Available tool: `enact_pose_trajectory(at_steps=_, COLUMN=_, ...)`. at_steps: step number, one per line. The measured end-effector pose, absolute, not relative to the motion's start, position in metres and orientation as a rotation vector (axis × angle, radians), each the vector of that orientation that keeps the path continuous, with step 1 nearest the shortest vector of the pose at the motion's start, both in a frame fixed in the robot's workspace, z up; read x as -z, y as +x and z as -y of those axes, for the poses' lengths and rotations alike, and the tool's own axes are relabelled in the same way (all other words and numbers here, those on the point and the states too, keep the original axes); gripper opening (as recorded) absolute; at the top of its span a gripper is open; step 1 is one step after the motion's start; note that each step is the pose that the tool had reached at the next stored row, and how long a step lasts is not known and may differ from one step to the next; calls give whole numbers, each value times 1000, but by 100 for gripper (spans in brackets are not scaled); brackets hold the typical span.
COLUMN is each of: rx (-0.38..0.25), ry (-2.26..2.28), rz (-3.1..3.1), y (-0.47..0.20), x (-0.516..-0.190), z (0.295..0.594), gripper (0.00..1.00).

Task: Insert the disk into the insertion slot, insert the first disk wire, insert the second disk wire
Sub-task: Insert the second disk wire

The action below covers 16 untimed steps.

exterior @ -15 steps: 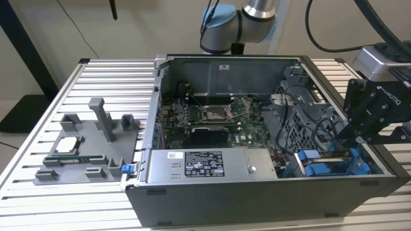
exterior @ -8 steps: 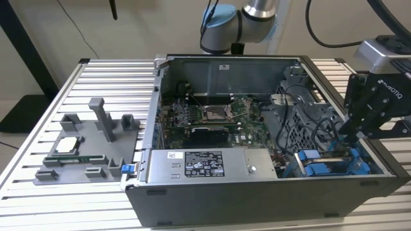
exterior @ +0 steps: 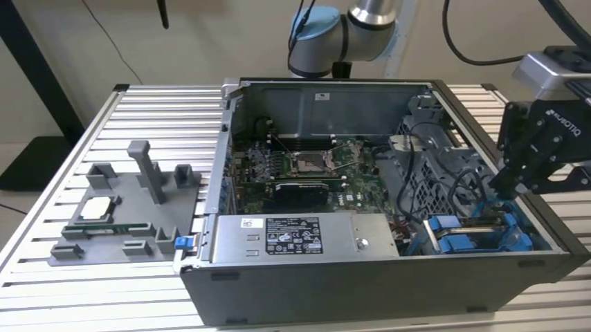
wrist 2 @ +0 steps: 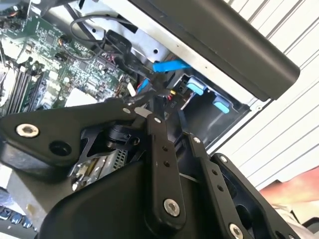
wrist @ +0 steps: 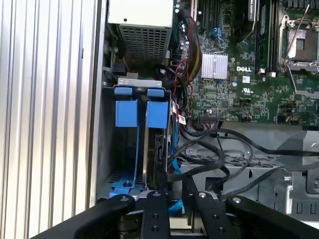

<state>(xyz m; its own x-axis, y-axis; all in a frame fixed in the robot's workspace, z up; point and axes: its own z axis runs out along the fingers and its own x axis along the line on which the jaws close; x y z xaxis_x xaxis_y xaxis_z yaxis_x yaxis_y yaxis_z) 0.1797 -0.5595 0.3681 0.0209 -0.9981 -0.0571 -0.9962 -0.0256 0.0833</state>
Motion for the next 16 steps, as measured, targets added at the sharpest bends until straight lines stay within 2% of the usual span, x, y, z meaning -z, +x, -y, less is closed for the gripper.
enact_pose_trajectory(at_steps=16, rx=168, ry=2226, rz=2176, y=198, x=-370, z=552, gripper=100)
